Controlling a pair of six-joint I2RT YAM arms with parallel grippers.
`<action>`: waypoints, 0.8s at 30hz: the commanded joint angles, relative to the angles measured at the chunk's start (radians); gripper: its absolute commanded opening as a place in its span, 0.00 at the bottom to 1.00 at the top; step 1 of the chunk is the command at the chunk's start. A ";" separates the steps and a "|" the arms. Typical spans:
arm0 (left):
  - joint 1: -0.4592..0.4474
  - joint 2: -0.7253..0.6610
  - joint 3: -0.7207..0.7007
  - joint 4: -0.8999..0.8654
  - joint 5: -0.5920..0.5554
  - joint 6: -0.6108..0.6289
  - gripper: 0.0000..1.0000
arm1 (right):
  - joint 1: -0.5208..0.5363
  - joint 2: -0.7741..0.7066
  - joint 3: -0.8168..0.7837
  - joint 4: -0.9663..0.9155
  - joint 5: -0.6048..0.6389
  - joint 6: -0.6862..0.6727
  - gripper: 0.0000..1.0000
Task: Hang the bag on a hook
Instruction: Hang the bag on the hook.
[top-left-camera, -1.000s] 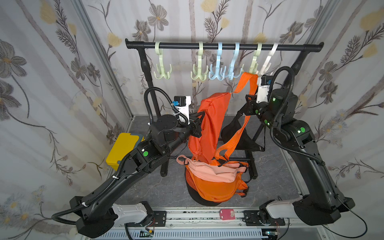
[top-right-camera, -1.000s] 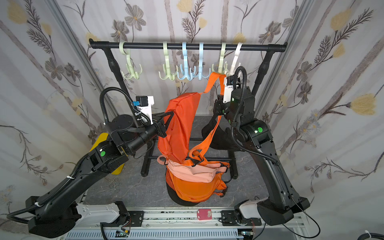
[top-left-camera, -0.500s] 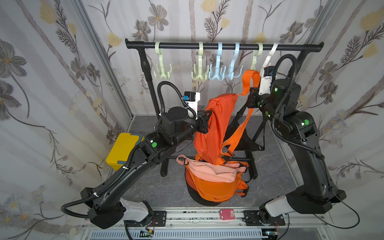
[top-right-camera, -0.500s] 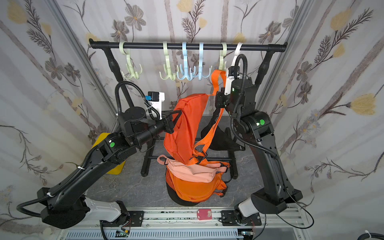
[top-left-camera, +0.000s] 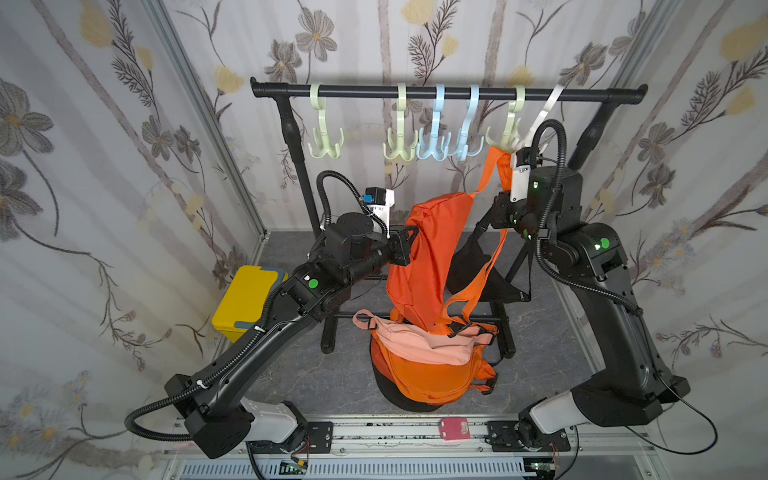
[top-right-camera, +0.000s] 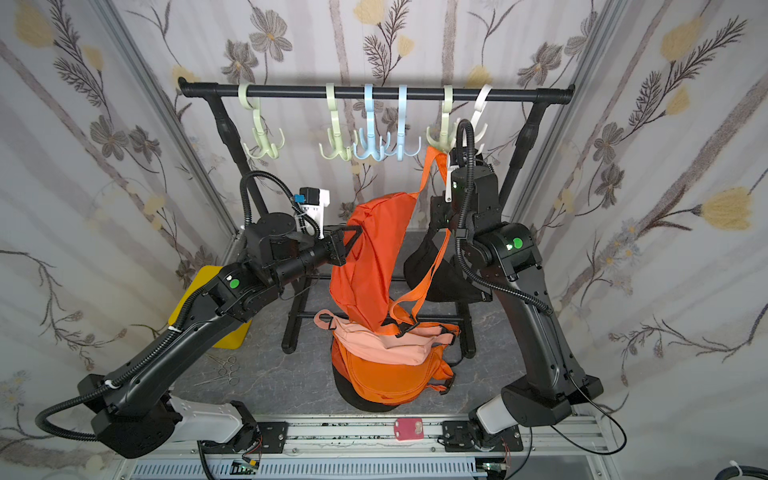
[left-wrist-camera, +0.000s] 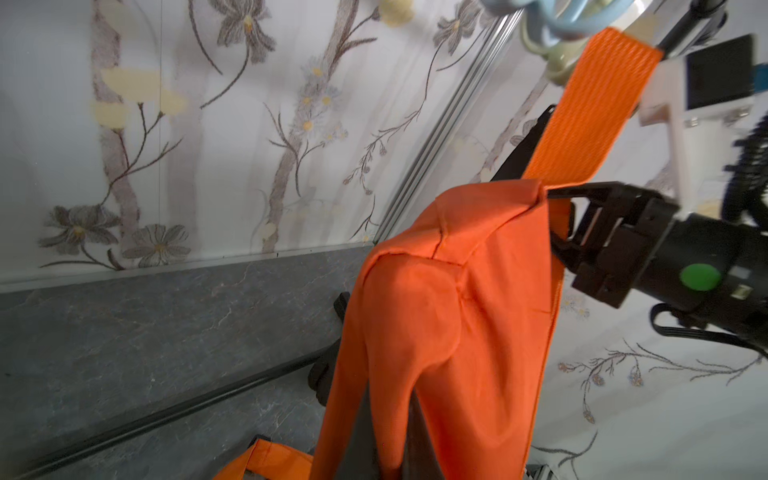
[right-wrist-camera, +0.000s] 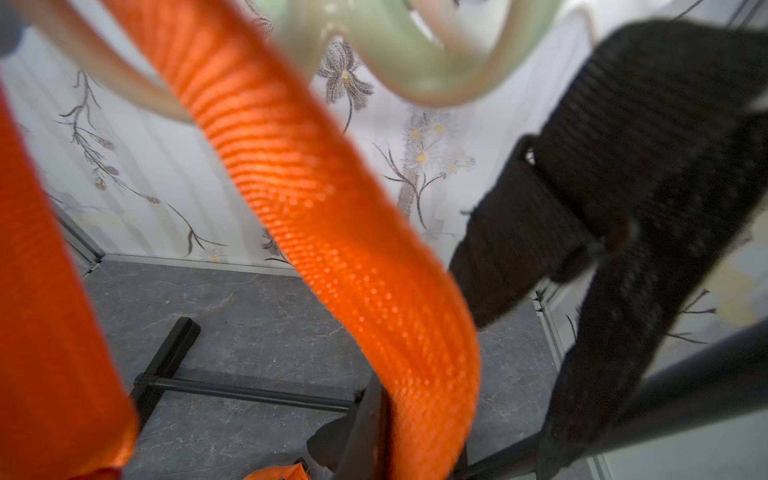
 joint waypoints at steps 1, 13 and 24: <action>0.007 -0.009 -0.040 0.058 0.068 -0.039 0.00 | -0.007 -0.054 -0.059 0.024 0.070 -0.006 0.00; 0.010 0.091 -0.033 0.109 0.153 -0.055 0.00 | -0.170 -0.126 -0.178 0.046 -0.008 -0.042 0.00; 0.014 0.238 0.138 0.101 0.183 -0.057 0.00 | -0.210 -0.002 -0.008 -0.010 -0.097 -0.069 0.00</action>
